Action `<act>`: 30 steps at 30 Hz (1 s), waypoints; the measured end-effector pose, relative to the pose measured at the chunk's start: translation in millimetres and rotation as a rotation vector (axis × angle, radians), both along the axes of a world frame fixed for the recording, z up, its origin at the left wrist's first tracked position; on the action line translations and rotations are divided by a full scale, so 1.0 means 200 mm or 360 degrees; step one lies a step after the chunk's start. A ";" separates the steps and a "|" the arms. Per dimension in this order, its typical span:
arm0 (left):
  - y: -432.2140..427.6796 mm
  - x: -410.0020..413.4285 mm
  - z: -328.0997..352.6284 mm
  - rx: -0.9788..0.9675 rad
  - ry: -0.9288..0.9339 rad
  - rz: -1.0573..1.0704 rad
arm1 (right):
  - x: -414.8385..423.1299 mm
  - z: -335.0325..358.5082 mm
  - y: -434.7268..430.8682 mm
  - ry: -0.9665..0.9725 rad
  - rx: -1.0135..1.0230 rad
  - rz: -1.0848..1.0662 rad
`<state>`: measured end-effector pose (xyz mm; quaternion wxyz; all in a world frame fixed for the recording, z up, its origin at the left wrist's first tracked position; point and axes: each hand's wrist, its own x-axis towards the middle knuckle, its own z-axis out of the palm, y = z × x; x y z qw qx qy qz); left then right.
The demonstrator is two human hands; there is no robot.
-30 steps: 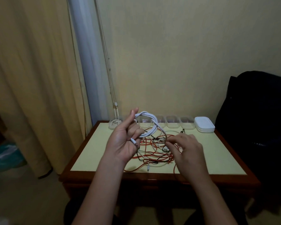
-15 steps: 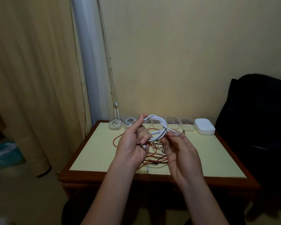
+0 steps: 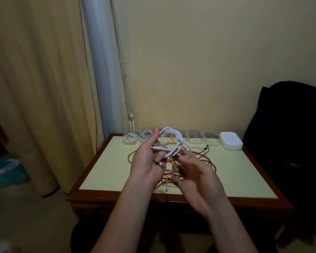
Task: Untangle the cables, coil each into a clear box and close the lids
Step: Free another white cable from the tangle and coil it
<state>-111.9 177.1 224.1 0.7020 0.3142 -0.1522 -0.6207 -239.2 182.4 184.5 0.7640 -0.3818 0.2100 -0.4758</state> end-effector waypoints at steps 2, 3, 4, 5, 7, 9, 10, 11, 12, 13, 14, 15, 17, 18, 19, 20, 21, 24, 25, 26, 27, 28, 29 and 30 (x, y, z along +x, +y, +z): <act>-0.01 -0.01 0.02 -0.0011 -0.0069 0.0036 | 0.01 0.00 0.02 -0.0099 -0.0043 0.0029; -0.01 -0.02 0.02 -0.0023 -0.0088 0.0039 | 0.02 0.00 0.02 -0.0165 -0.0048 0.0029; -0.01 -0.04 0.02 -0.0040 -0.0093 0.0032 | 0.03 0.00 0.03 -0.0236 -0.0039 0.0029; 0.00 -0.05 0.02 -0.0054 -0.0077 -0.0002 | 0.04 0.00 0.03 -0.0295 -0.0023 0.0032; 0.00 -0.08 0.01 -0.0079 -0.0040 -0.0103 | 0.05 0.00 0.02 -0.0354 0.0011 0.0030; -0.01 -0.10 -0.02 -0.0108 -0.0020 -0.0128 | 0.04 -0.01 0.00 -0.0370 0.0025 0.0004; -0.02 -0.10 -0.04 -0.0110 -0.0020 -0.0109 | 0.04 -0.02 -0.01 -0.0364 0.0029 -0.0019; -0.02 -0.11 -0.04 -0.0106 -0.0027 -0.0085 | 0.03 -0.02 -0.02 -0.0348 0.0033 -0.0039; -0.02 -0.11 -0.05 -0.0098 -0.0050 -0.0067 | 0.03 -0.03 -0.02 -0.0328 0.0043 -0.0060; -0.02 -0.11 -0.05 -0.0102 -0.0078 -0.0067 | 0.03 -0.02 -0.02 -0.0305 0.0057 -0.0076; -0.01 -0.11 -0.06 -0.0105 -0.0111 -0.0069 | 0.02 -0.02 -0.02 -0.0276 0.0078 -0.0090; -0.01 -0.11 -0.07 -0.0109 -0.0145 -0.0083 | 0.01 -0.01 -0.03 -0.0241 0.0101 -0.0098; -0.01 -0.09 -0.09 -0.0103 -0.0243 -0.0151 | -0.04 -0.01 -0.06 -0.0165 0.0178 -0.0088; -0.02 -0.08 -0.10 -0.0086 -0.0284 -0.0210 | -0.07 -0.01 -0.08 -0.0135 0.0234 -0.0059; -0.02 -0.07 -0.10 -0.0069 -0.0313 -0.0282 | -0.10 -0.01 -0.09 -0.0113 0.0277 -0.0009; -0.03 -0.07 -0.10 -0.0068 -0.0347 -0.0355 | -0.12 -0.01 -0.10 -0.0099 0.0287 0.0059; -0.03 -0.06 -0.10 -0.0075 -0.0378 -0.0422 | -0.13 -0.01 -0.10 -0.0093 0.0267 0.0131; -0.02 -0.07 -0.09 -0.0137 -0.0469 -0.0484 | -0.15 -0.02 -0.09 -0.0110 0.0141 0.0264; -0.02 -0.07 -0.09 -0.0161 -0.0477 -0.0478 | -0.16 -0.03 -0.09 -0.0128 0.0117 0.0272; -0.02 -0.07 -0.09 -0.0186 -0.0463 -0.0464 | -0.16 -0.03 -0.08 -0.0146 0.0094 0.0274; -0.02 -0.06 -0.09 -0.0210 -0.0436 -0.0450 | -0.16 -0.03 -0.08 -0.0155 0.0067 0.0273; -0.02 -0.06 -0.09 -0.0227 -0.0418 -0.0440 | -0.16 -0.02 -0.08 -0.0135 0.0035 0.0270; -0.02 -0.06 -0.09 -0.0240 -0.0407 -0.0434 | -0.15 -0.01 -0.07 -0.0081 0.0004 0.0249; -0.02 -0.06 -0.09 -0.0254 -0.0399 -0.0423 | -0.14 -0.01 -0.07 0.0012 -0.0022 0.0196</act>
